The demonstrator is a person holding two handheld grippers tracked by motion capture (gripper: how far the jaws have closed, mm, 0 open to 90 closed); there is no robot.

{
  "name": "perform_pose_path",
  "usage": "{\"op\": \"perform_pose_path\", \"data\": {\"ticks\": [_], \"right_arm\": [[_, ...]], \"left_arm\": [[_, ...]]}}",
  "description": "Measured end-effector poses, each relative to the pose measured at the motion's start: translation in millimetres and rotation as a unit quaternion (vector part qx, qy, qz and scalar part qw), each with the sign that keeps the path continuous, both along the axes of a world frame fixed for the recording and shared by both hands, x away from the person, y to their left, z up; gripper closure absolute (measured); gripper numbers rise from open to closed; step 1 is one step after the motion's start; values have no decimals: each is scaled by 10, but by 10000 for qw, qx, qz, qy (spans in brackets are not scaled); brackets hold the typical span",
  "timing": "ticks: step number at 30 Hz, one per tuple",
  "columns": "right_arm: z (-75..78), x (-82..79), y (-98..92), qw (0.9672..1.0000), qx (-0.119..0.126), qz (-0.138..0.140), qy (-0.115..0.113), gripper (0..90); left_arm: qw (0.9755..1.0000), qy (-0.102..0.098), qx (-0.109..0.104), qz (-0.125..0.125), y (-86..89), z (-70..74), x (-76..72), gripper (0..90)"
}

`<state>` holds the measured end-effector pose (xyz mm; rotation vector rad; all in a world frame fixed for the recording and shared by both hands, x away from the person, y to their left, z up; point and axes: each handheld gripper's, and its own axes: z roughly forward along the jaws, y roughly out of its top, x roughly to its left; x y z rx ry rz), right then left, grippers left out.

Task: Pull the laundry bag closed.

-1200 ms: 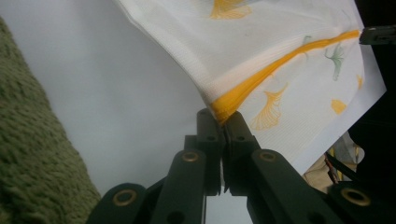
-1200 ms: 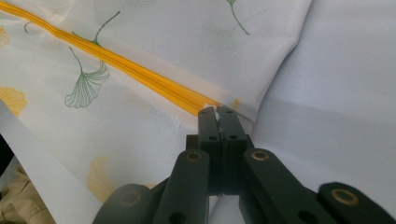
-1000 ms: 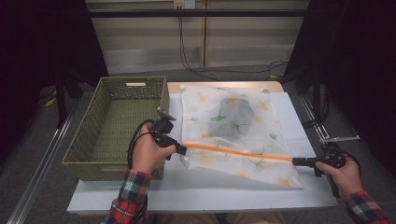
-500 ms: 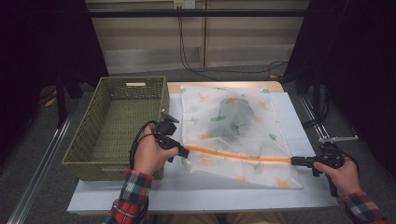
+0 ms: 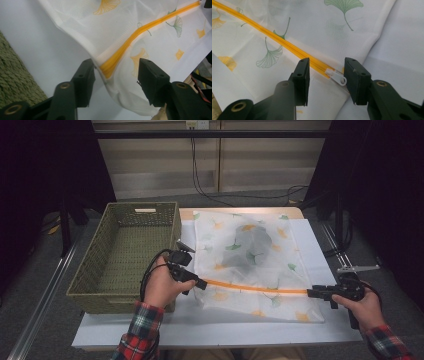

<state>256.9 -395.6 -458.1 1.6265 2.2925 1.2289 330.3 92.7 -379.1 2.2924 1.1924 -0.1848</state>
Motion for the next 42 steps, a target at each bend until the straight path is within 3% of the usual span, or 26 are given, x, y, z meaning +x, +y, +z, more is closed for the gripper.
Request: {"op": "perform_pose_path", "data": {"ticks": [10,19,23,26,32,42], "right_arm": [[2,8,24,9999,-27,18,-150,427],[-6,28,65,9991,-215,59,-359,250],[-12,39,81,9986,-313,113,-400,216],[-22,45,92,9985,-358,156,-385,194],[-22,57,108,9981,-386,215,-425,166],[-20,74,125,9977,-410,299,-442,159]], "left_arm": [[9994,-326,-73,-60,-29,-36,27,244],[9979,-606,-108,-225,-56,-71,55,118],[9973,-684,-113,-249,-78,-95,60,72],[9969,-724,-54,-316,-90,-125,65,56],[9959,-856,-190,-236,-132,-173,74,45],[9961,-788,-172,-365,-218,-264,65,48]]}}
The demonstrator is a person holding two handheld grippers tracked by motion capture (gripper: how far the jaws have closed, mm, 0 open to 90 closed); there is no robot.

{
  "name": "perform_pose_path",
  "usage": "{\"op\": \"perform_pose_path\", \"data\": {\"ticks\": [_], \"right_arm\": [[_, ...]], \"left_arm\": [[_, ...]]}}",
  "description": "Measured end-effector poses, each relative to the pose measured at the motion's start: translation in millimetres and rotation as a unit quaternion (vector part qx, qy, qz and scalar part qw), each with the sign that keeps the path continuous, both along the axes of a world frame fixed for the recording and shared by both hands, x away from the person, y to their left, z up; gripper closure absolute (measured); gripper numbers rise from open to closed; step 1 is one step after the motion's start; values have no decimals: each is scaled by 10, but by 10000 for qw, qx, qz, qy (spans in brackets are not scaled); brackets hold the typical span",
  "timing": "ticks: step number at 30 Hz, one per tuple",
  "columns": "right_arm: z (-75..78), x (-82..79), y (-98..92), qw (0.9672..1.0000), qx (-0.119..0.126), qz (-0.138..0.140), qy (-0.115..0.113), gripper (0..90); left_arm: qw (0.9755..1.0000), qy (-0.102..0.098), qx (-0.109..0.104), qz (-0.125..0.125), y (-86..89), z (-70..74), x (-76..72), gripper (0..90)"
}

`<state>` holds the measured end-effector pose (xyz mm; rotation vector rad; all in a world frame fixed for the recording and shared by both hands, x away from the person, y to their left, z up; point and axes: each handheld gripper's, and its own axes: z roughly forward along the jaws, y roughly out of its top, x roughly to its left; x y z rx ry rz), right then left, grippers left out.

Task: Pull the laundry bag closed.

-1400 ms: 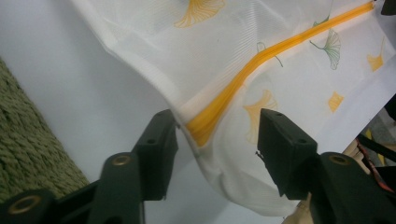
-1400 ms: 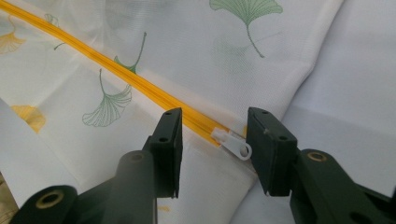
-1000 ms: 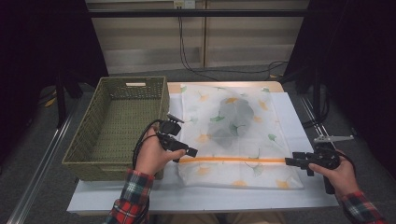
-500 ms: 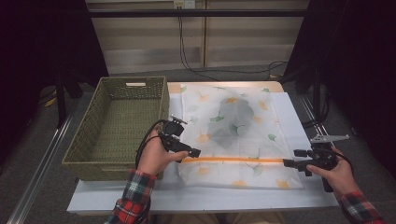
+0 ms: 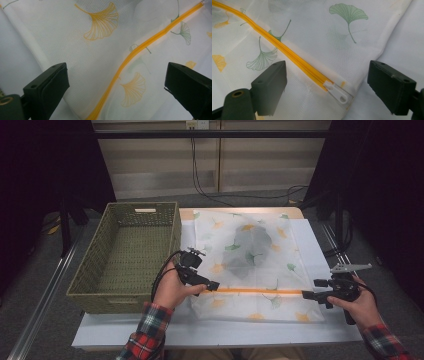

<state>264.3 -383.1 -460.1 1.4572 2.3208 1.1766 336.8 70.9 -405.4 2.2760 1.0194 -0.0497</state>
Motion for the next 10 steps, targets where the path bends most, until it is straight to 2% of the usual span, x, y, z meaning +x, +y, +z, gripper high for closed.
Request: {"op": "perform_pose_path", "data": {"ticks": [10], "right_arm": [[-2,1,4,10000,0,71,-23,153]], "left_arm": [[9999,43,-32,-107,-42,-45,7,54]]}}
